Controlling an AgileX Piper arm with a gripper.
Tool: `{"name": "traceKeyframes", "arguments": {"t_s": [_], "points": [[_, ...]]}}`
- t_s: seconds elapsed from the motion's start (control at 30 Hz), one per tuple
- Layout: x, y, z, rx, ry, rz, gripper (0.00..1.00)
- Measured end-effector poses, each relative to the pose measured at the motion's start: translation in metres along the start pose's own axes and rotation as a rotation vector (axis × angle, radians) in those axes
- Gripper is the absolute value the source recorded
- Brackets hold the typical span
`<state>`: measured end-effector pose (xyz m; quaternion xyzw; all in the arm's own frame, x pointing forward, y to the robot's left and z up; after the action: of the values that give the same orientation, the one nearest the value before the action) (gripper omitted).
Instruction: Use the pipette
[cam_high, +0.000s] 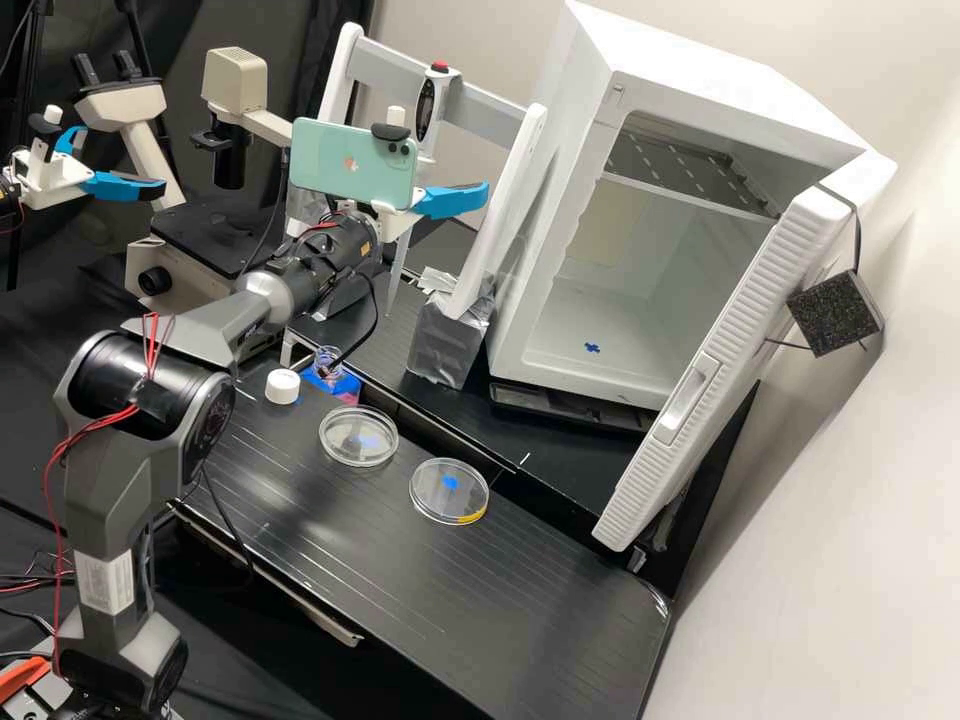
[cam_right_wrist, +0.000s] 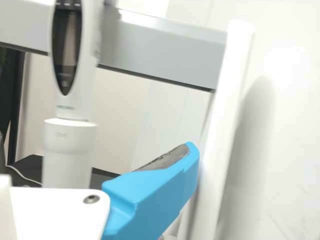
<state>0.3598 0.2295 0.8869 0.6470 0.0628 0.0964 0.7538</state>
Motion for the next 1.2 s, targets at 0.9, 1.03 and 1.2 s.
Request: {"name": "traceKeyframes", "arguments": {"t_s": [0.9, 1.03, 1.2], "points": [[-0.007, 0.008, -0.010, 0.017, 0.028, 0.017, 0.00], [-0.007, 0.008, -0.010, 0.022, 0.026, 0.017, 0.00], [-0.007, 0.008, -0.010, 0.019, 0.026, 0.017, 1.00]]}}
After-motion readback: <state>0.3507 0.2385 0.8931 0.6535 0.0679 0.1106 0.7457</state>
